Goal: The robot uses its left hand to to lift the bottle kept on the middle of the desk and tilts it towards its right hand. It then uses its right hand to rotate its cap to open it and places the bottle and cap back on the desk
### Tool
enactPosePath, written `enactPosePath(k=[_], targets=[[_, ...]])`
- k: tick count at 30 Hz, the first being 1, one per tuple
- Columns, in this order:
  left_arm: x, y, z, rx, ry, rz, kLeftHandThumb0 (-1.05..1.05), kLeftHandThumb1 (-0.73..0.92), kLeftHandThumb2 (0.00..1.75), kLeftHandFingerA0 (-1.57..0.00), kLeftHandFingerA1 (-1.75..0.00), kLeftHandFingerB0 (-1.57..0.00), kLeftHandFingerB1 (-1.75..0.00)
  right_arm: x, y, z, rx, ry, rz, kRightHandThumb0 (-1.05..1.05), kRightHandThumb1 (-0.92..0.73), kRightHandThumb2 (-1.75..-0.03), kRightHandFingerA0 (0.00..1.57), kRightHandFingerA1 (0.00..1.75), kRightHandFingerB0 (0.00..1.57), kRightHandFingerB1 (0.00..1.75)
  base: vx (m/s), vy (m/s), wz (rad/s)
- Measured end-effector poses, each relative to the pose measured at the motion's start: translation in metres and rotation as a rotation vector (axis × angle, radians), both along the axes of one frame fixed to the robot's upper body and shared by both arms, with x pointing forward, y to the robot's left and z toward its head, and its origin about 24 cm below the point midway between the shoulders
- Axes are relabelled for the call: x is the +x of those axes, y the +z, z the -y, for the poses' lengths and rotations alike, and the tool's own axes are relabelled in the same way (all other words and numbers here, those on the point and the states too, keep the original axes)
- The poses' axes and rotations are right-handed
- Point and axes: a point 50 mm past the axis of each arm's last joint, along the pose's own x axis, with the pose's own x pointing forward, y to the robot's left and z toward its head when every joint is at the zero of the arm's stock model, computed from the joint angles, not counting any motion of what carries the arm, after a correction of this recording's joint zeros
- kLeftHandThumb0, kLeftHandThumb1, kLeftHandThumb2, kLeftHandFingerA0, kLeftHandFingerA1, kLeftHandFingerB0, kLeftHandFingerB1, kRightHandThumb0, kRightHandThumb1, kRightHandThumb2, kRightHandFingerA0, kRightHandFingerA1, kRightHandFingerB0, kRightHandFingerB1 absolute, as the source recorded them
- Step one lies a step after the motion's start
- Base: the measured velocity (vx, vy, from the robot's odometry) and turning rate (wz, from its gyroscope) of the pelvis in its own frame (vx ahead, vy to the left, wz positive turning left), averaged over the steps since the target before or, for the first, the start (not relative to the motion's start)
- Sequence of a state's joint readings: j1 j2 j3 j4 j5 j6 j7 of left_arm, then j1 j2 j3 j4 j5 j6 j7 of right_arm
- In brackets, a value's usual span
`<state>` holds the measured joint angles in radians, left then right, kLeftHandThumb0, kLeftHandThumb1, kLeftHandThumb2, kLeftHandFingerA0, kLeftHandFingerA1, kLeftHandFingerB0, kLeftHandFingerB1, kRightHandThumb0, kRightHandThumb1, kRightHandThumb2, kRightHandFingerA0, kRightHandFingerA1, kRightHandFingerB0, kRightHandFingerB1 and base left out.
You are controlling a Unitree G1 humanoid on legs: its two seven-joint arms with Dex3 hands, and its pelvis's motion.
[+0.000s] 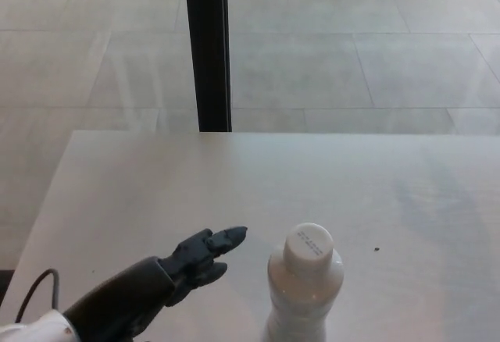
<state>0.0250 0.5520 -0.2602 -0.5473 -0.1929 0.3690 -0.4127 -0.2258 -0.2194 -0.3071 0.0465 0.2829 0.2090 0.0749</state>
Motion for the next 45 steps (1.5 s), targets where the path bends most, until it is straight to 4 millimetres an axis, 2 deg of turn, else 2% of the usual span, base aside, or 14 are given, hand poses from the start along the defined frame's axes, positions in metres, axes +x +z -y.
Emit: enactPosePath(k=[1, 2, 3, 11, 12, 18, 19, 20, 22, 23, 35, 42, 43, 45], targets=[[-0.001, -0.002, 0.002, 0.006, 0.003, 0.005, -0.86, 0.52, 0.57, 0.0, 0.0, 0.0, 0.0, 0.0, 0.0, 0.0, 0.0, 0.0, 0.0, -0.37, -0.48, -1.08, 0.04, 0.52, 0.0, 0.48, 0.0, 0.0, 0.0], [-0.002, -0.002, 0.004, 0.007, 0.006, 0.009, -0.86, 0.52, 0.57, 0.0, 0.0, 0.0, 0.0, 0.0, 0.0, 0.0, 0.0, 0.0, 0.0, -0.37, -0.48, -1.08, 0.04, 0.52, 0.0, 0.48, 0.0, 0.0, 0.0], [-0.003, -0.004, 0.007, 0.004, 0.009, 0.011, -0.99, 0.54, 0.94, 0.0, -0.26, 0.0, -0.09, 0.0, 0.0, 0.0, 0.0, 0.0, -0.001, -0.36, -0.49, -1.09, 0.04, 0.52, 0.0, 0.48, 0.0, 0.0, 0.0], [-0.015, -0.018, 0.036, -0.037, 0.027, 0.024, -1.05, 0.57, 0.94, 0.0, -0.2, 0.0, -0.03, -0.001, -0.003, 0.0, 0.006, 0.0, -0.009, -0.36, -0.49, -1.08, 0.04, 0.52, 0.0, 0.47, 0.0, 0.0, 0.0], [-0.017, -0.019, 0.04, -0.041, 0.034, 0.027, -1.05, 0.57, 0.95, 0.0, -0.2, 0.0, -0.05, -0.002, -0.004, -0.001, 0.007, 0.0, -0.012, -0.76, -0.88, -0.66, 0.17, 0.4, 0.21, 0.28, 0.0, 0.0, 0.0], [-0.023, -0.025, 0.056, -0.064, 0.08, 0.051, -1.04, 0.57, 0.93, 0.0, -0.17, 0.0, -0.01, -0.004, -0.008, -0.002, 0.016, -0.001, -0.02, -0.76, -0.88, -0.67, 0.18, 0.41, 0.21, 0.28, 0.0, 0.0, 0.0], [-0.024, -0.025, 0.06, -0.071, 0.092, 0.056, -0.97, 0.52, 0.91, 0.0, -0.23, 0.0, -0.08, -0.004, -0.008, -0.002, 0.017, 0.0, -0.02, -0.75, -0.88, -0.67, 0.18, 0.42, 0.21, 0.27, 0.0, 0.0, 0.0], [-0.025, -0.026, 0.063, -0.08, 0.106, 0.057, -0.78, 0.51, 0.72, 0.0, 0.0, 0.0, 0.0, -0.004, -0.008, -0.002, 0.017, -0.001, -0.02, -0.75, -0.88, -0.67, 0.18, 0.42, 0.21, 0.28, 0.0, 0.0, 0.0], [-0.027, -0.027, 0.068, -0.096, 0.131, 0.055, -0.74, 0.51, 0.71, 0.0, 0.0, 0.0, 0.0, -0.004, -0.008, -0.002, 0.017, -0.001, -0.02, -0.75, -0.88, -0.67, 0.18, 0.41, 0.21, 0.27, 0.0, 0.0, 0.0], [-0.028, -0.028, 0.071, -0.105, 0.144, 0.055, -0.71, 0.58, 0.58, 0.0, 0.0, 0.0, 0.0, -0.004, -0.008, -0.002, 0.017, -0.001, -0.02, -0.75, -0.88, -0.67, 0.19, 0.42, 0.23, 0.28, 0.0, 0.0, 0.0], [-0.032, -0.039, 0.096, -0.149, 0.357, 0.037, -0.73, 0.58, 0.58, 0.0, 0.0, 0.0, 0.0, -0.005, -0.009, -0.004, 0.024, -0.001, -0.019, -0.75, -0.84, -0.66, 0.28, 0.46, 0.3, 0.3, 0.0, 0.0, 0.0], [-0.025, -0.047, 0.094, -0.089, 0.483, 0.055, -0.65, 0.56, 0.57, 0.0, 0.0, 0.0, 0.0, -0.007, -0.01, -0.004, 0.031, -0.006, -0.022, -0.75, -0.84, -0.66, 0.27, 0.48, 0.29, 0.29, 0.0, 0.0, 0.0], [-0.023, -0.049, 0.094, -0.077, 0.502, 0.059, -0.64, 0.5, 0.67, 0.0, 0.0, 0.0, 0.0, -0.008, -0.011, -0.005, 0.033, -0.006, -0.024, -0.75, -0.84, -0.66, 0.27, 0.49, 0.29, 0.3, 0.0, 0.0, 0.0], [-0.021, -0.052, 0.093, -0.051, 0.533, 0.067, -0.64, 0.5, 0.67, 0.0, 0.0, 0.0, 0.0, -0.009, -0.013, -0.004, 0.034, -0.008, -0.03, -0.75, -0.84, -0.66, 0.27, 0.49, 0.29, 0.3, 0.0, 0.0, 0.0]])
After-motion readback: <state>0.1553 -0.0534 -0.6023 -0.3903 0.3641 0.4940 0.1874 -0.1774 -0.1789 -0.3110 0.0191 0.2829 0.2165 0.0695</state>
